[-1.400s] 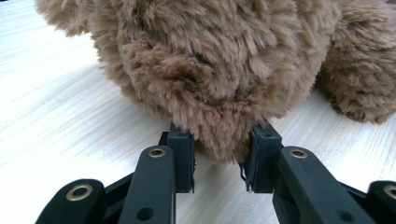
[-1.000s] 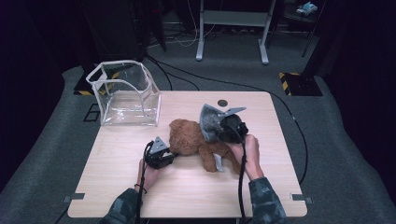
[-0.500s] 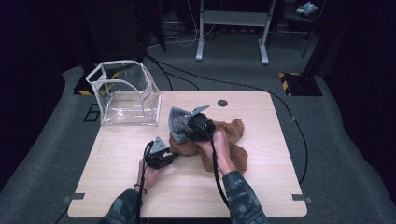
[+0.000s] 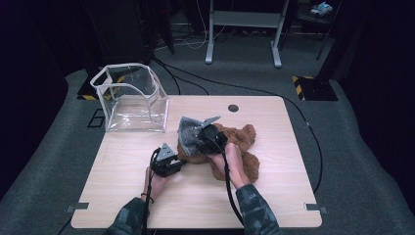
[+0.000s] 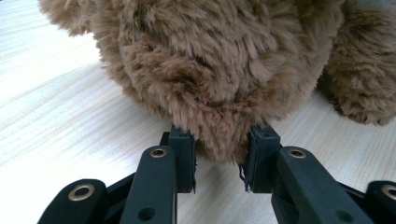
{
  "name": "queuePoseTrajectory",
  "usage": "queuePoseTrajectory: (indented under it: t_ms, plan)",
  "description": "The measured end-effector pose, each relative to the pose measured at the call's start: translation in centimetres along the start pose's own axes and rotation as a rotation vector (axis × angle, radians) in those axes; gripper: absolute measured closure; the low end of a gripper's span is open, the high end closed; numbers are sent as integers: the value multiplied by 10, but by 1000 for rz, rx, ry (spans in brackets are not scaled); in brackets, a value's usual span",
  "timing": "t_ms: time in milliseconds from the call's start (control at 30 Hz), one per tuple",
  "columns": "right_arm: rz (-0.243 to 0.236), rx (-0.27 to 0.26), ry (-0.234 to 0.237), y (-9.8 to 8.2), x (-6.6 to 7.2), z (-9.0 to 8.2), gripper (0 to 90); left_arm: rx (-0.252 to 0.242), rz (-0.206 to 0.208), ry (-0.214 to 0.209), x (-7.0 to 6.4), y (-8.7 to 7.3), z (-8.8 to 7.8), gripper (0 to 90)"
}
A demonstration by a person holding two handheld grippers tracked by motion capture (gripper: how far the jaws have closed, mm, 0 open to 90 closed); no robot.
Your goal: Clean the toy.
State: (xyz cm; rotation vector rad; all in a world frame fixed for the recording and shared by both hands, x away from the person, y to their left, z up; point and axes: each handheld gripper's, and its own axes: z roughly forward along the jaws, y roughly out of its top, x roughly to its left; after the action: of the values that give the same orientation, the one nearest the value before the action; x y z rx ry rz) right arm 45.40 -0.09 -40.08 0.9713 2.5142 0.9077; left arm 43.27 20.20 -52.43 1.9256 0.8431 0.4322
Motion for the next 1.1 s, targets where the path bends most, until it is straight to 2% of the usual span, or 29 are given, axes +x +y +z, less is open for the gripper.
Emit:
queuePoseTrajectory:
  t_ms: [167,367,533,600,633,733,833,900,933,1000,1033,1100]
  plan:
    - [-20,22,22,-20,8,5,714,-2,-8,-1,0,0,0,690]
    - [26,70,60,-44,11,19,715,2,-3,3,0,0,0,690]
    - [32,98,70,-52,15,25,714,4,0,1,1,0,0,689]
    - [29,89,75,-50,14,21,714,-7,-4,5,1,0,0,688]
    - [26,67,73,-48,13,17,713,-1,-7,-3,2,0,-1,688]
    - [33,-11,39,-39,8,-2,713,2,-5,-3,1,0,-1,688]
    - [44,-74,-21,-26,-1,-17,711,2,-4,-4,1,0,-1,689]
    - [35,-76,-62,-19,-10,-19,711,1,-11,-5,0,0,-1,689]
    - [45,-59,-82,-18,-12,-18,711,1,-11,-5,0,0,-1,689]
    - [52,-33,-96,-18,-20,-13,711,1,-3,-4,1,0,-1,689]
    - [70,-7,-102,-20,-21,-12,712,2,-5,-5,1,0,-1,688]
    - [69,-14,-107,-26,-28,-11,712,1,-4,-5,0,0,-1,688]
